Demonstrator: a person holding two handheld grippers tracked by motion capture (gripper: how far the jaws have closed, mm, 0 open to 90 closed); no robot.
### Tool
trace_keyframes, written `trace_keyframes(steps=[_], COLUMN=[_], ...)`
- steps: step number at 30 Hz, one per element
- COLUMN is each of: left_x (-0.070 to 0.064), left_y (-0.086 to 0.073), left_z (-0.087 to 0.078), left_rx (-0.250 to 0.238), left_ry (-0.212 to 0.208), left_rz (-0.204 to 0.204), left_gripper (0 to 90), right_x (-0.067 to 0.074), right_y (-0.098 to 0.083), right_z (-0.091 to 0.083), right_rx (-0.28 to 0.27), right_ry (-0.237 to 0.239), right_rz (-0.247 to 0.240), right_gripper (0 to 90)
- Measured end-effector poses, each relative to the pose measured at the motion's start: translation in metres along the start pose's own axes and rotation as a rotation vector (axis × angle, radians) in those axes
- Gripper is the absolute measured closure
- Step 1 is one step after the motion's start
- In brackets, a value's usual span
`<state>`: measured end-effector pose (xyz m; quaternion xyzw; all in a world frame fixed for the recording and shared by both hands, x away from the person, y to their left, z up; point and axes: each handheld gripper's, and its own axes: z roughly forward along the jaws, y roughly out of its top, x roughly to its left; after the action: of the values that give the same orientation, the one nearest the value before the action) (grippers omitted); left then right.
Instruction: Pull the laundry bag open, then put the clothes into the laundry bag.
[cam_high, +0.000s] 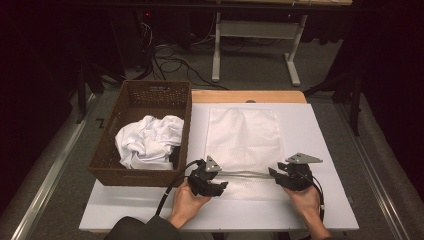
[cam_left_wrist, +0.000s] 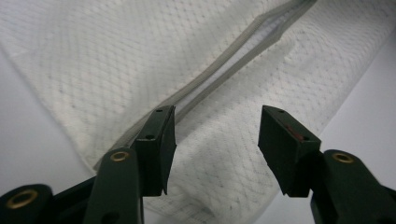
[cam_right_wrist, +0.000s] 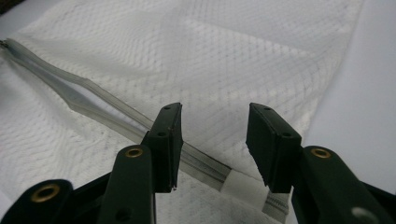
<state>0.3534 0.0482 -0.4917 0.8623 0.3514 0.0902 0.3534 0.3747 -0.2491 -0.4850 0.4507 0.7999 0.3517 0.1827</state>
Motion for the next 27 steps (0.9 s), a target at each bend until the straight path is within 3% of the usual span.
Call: trace_keyframes(steps=[6, 10, 12, 17, 22, 27], left_x=[-0.010, -0.011, -0.010, -0.009, -0.008, -0.007], left_y=[-0.002, -0.004, -0.005, -0.006, -0.007, -0.009], left_z=[0.010, 0.015, 0.016, 0.016, 0.015, 0.012], left_rx=[0.044, 0.072, 0.067, 0.076, 0.075, 0.076], left_ry=[-0.021, -0.024, -0.016, 0.023, 0.030, 0.033], left_rz=[0.046, 0.054, 0.053, 0.062, 0.064, 0.072], left_gripper=[45.5, 44.0, 43.8, 44.0, 48.8, 59.2], right_x=[0.003, 0.005, 0.006, 0.016, 0.022, 0.030], right_y=[0.002, 0.003, 0.004, 0.008, 0.009, 0.014], right_z=[0.004, 0.006, 0.009, 0.014, 0.021, 0.030], right_rx=[0.012, -0.002, -0.002, 0.003, 0.030, 0.042], right_ry=[0.034, 0.057, 0.082, 0.089, 0.095, 0.079], right_rz=[-0.024, -0.024, -0.017, -0.066, -0.112, -0.148], right_gripper=[57.1, 55.3, 53.9, 51.1, 48.9, 47.8])
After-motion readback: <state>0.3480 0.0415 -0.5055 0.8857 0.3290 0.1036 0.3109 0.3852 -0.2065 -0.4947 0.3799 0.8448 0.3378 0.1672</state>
